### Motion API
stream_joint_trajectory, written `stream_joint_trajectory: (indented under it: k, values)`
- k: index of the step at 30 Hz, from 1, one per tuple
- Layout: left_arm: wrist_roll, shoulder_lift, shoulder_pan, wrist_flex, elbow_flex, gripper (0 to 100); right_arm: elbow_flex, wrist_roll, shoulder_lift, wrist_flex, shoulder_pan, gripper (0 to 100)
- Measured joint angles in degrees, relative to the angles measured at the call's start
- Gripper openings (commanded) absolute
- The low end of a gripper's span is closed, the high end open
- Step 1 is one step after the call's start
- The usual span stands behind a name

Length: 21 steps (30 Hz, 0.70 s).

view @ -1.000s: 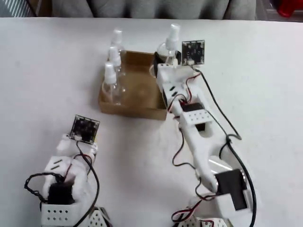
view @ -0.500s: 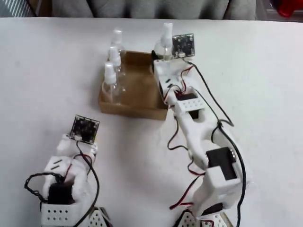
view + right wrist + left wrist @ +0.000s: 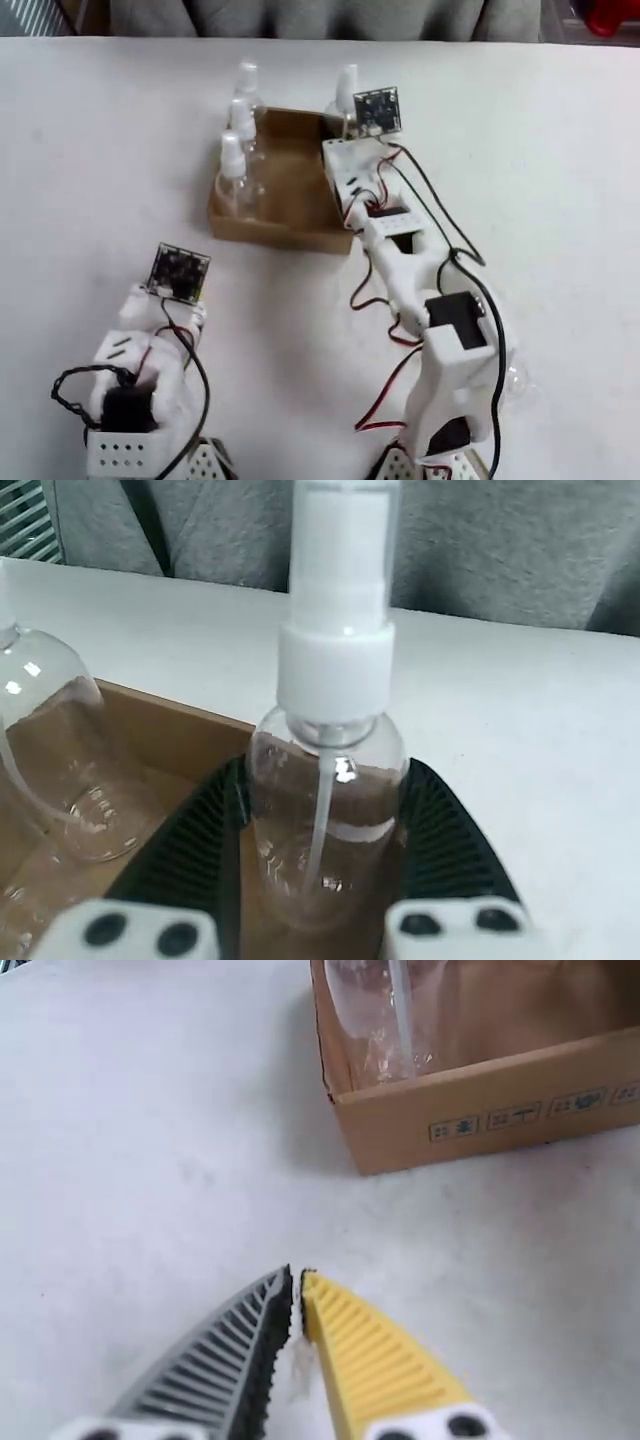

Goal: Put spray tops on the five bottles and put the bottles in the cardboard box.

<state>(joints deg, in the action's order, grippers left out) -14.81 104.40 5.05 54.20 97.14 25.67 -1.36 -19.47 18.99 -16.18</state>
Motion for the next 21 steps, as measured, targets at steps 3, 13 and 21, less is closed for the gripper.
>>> stream_joint_trajectory:
  k: [3,13,21]
  values:
    - [0.0,0.0,0.0,0.0,0.0,2,0.0,0.0,-0.35,0.0,0.0,1.6]
    - [0.0,0.0,0.0,0.0,0.0,2,0.0,-6.07,-0.35,0.0,0.0,1.6]
    - [0.0,0.0,0.0,0.0,0.0,2,0.0,-6.07,-0.35,0.0,0.0,1.6]
